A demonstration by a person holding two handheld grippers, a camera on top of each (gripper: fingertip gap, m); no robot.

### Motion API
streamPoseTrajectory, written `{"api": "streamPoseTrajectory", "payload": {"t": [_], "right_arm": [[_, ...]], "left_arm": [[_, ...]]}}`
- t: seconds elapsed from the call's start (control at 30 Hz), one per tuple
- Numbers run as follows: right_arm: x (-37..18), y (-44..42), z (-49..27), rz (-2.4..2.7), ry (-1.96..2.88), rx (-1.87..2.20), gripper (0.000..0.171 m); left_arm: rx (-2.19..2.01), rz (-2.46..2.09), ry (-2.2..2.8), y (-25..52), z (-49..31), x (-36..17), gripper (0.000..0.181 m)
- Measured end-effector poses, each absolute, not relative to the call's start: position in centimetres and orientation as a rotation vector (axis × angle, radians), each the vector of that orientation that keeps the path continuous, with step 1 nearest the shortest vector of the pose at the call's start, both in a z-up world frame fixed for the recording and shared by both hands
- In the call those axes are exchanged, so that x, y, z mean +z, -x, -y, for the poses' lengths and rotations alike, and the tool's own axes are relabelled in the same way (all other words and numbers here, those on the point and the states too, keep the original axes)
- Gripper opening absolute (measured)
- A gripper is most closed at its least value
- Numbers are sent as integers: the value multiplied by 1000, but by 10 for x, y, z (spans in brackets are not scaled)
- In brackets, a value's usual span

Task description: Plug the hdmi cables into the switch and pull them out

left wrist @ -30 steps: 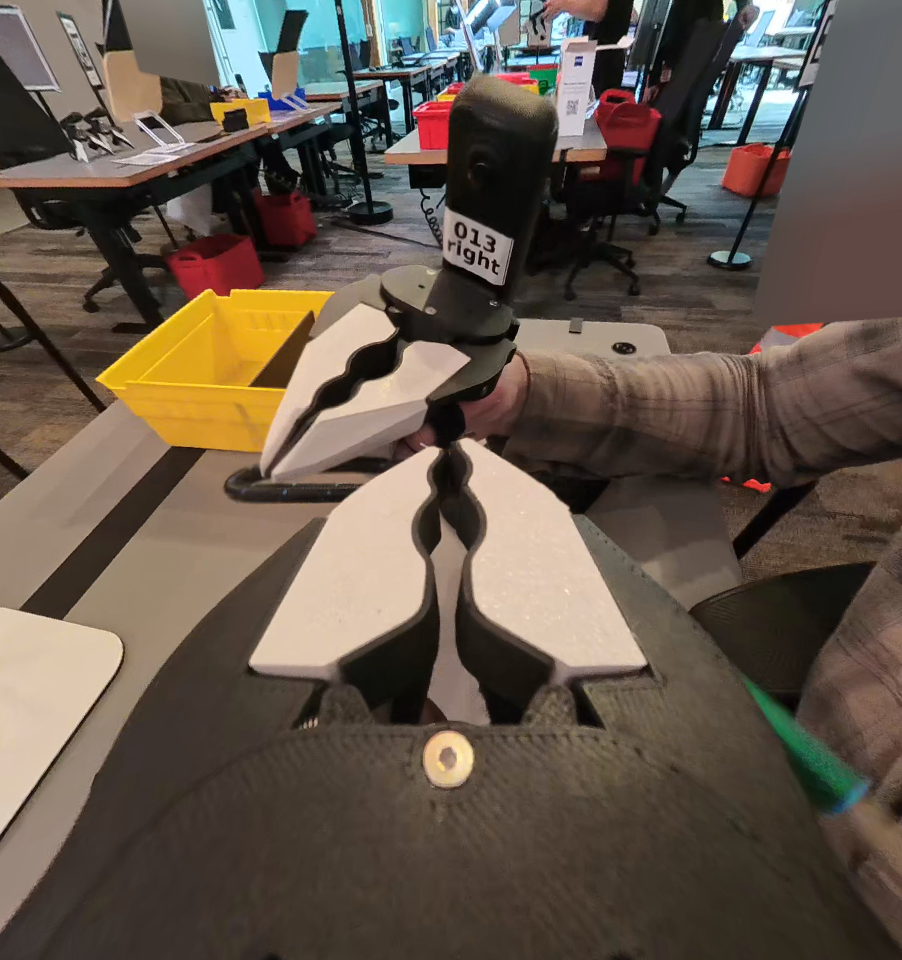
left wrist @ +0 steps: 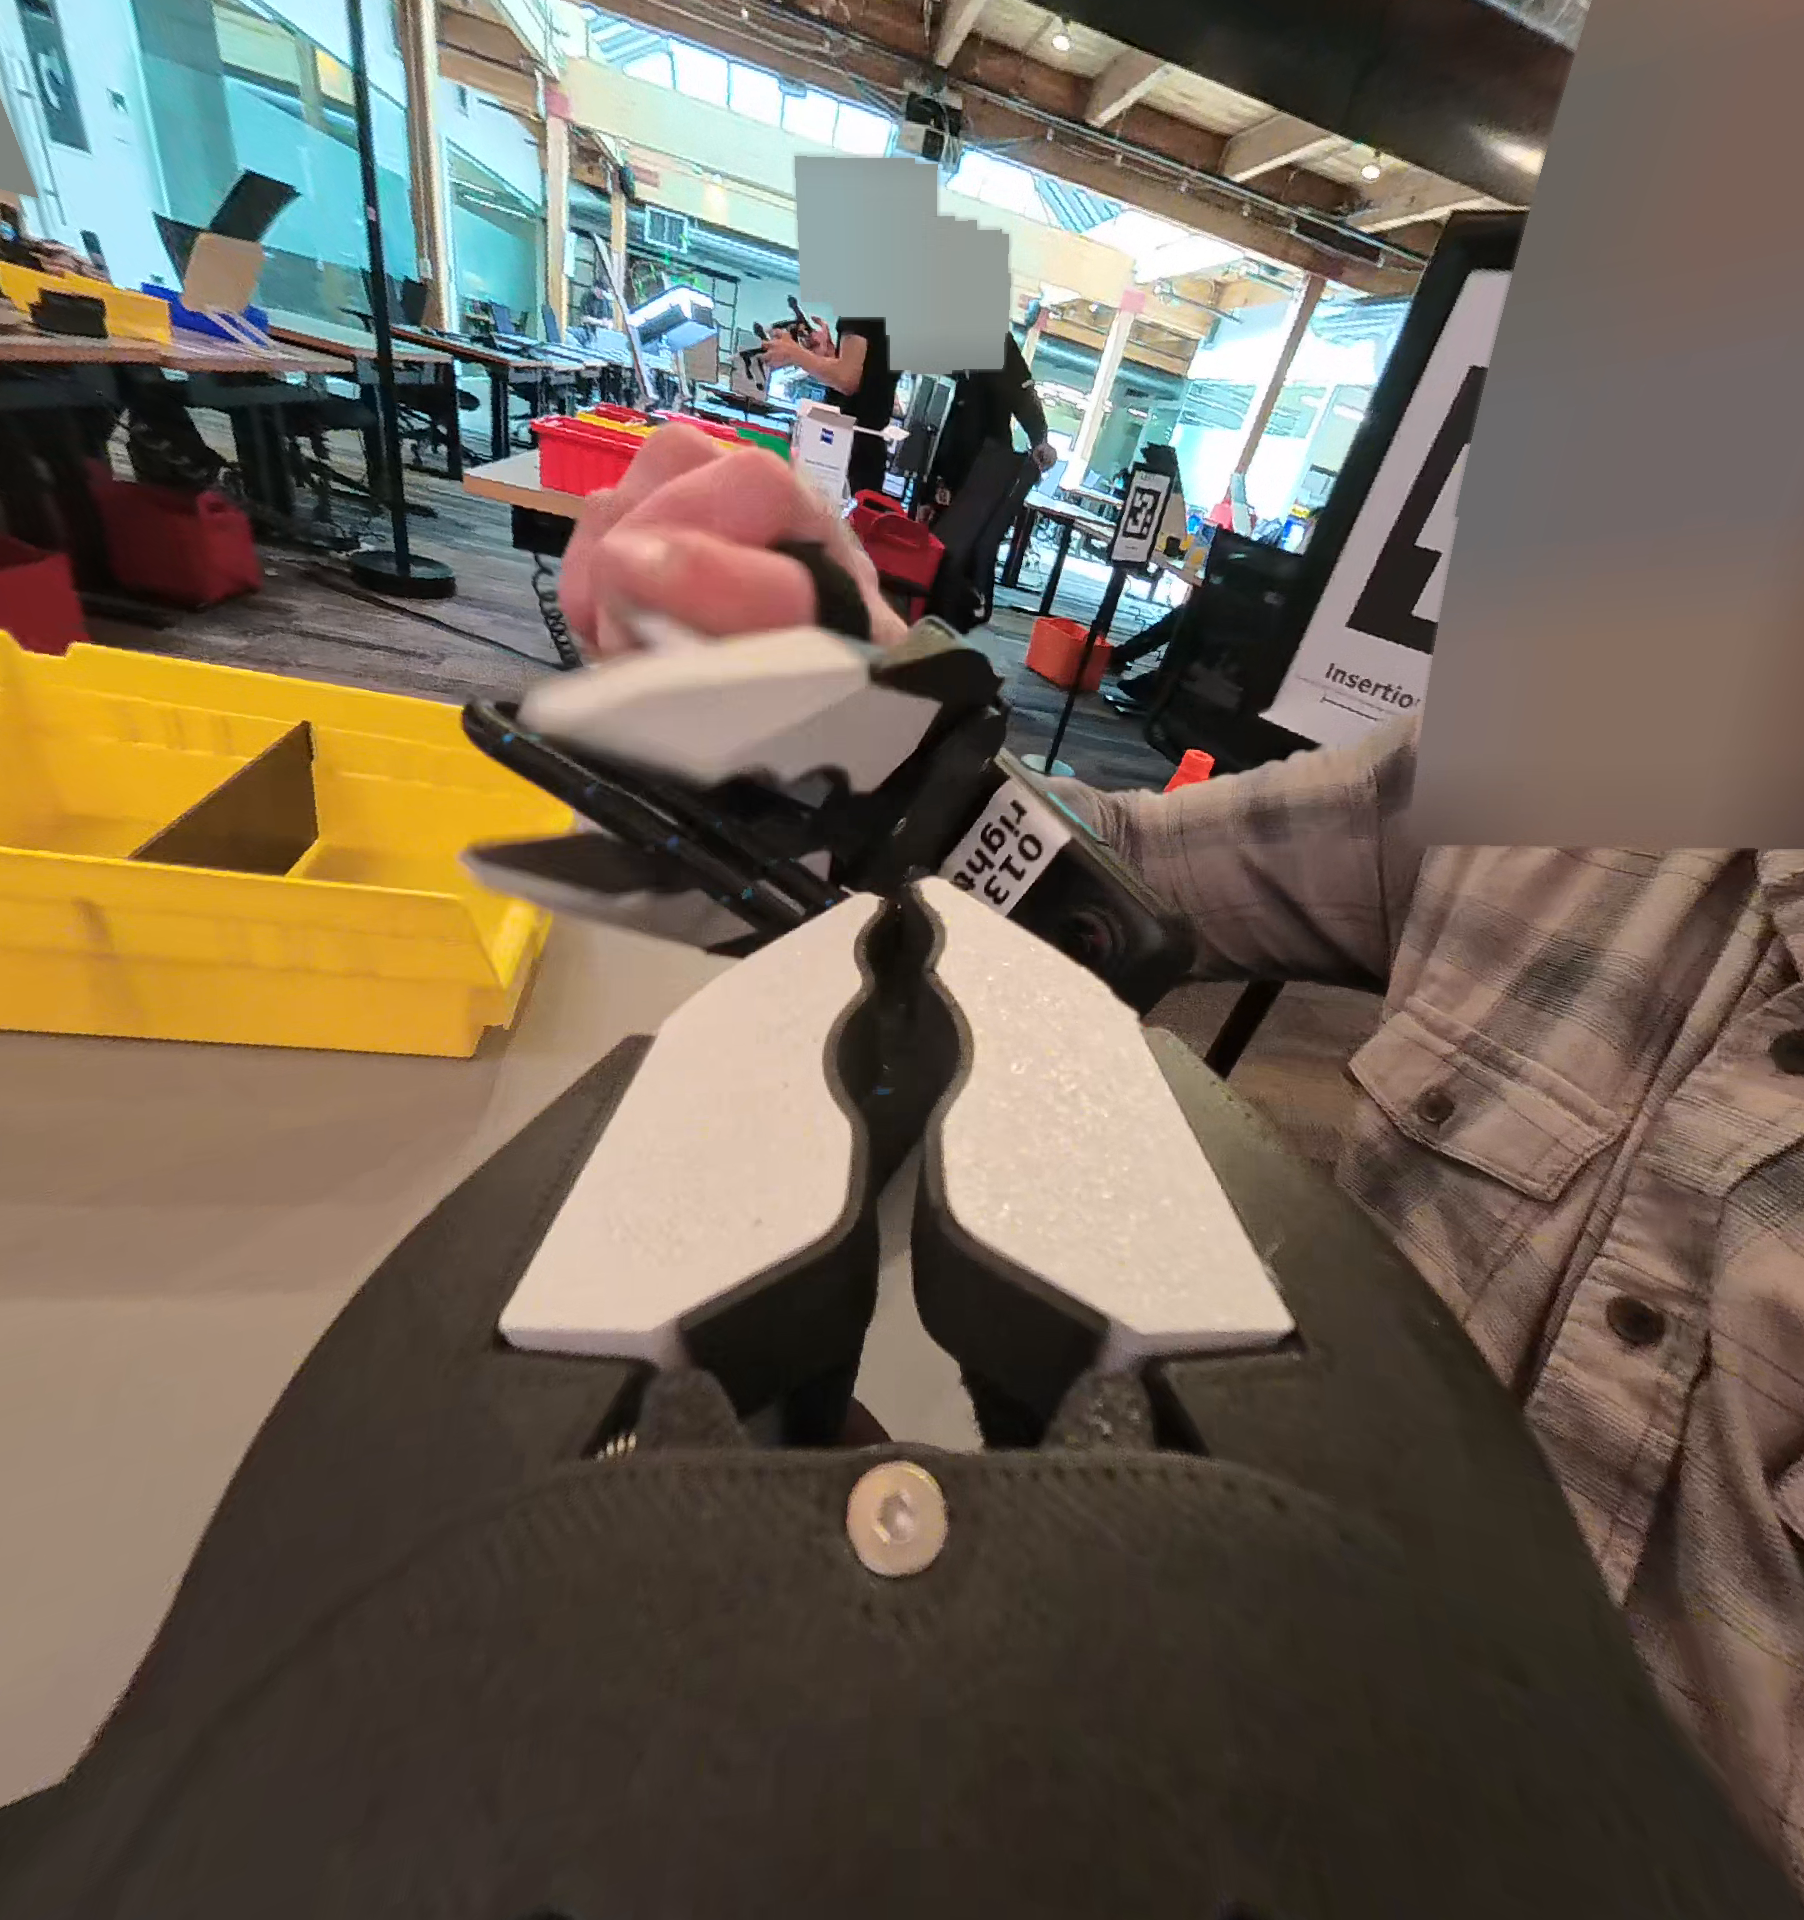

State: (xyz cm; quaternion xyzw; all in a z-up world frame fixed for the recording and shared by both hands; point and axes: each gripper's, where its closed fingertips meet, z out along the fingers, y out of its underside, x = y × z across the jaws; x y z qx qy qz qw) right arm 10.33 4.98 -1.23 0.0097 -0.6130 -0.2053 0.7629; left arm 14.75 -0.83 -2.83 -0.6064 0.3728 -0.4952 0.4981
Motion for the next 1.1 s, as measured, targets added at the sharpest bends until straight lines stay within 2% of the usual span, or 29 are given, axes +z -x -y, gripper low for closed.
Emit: {"api": "streamPoseTrajectory", "payload": {"t": [0.03,0.07,0.4,0.53,0.63,0.8,0.97,1.1], "right_arm": [[-14,-101,-48,1357,-16,-434,5],[-17,-99,-50,1397,14,-418,3],[-69,-104,-27,1919,652,594,3],[-78,-104,-19,1938,683,772,3],[-84,-102,-20,1957,657,711,3],[-94,-105,-25,2026,650,605,2],[-95,-104,-36,2054,578,352,3],[-88,-102,-49,2022,477,-15,3]], "left_arm": [[-1200,-911,1464,-149,9,-28,0],[-1179,-916,1470,-148,8,-29,0],[-1050,-914,1348,-140,7,-12,1],[-970,-888,1360,-135,0,-15,1],[-936,-898,1366,-129,0,-16,11],[-593,-1117,1376,-121,2,-23,25],[-310,-1421,1462,-127,5,-28,29],[-499,-1423,1701,-134,3,-28,36]]}}
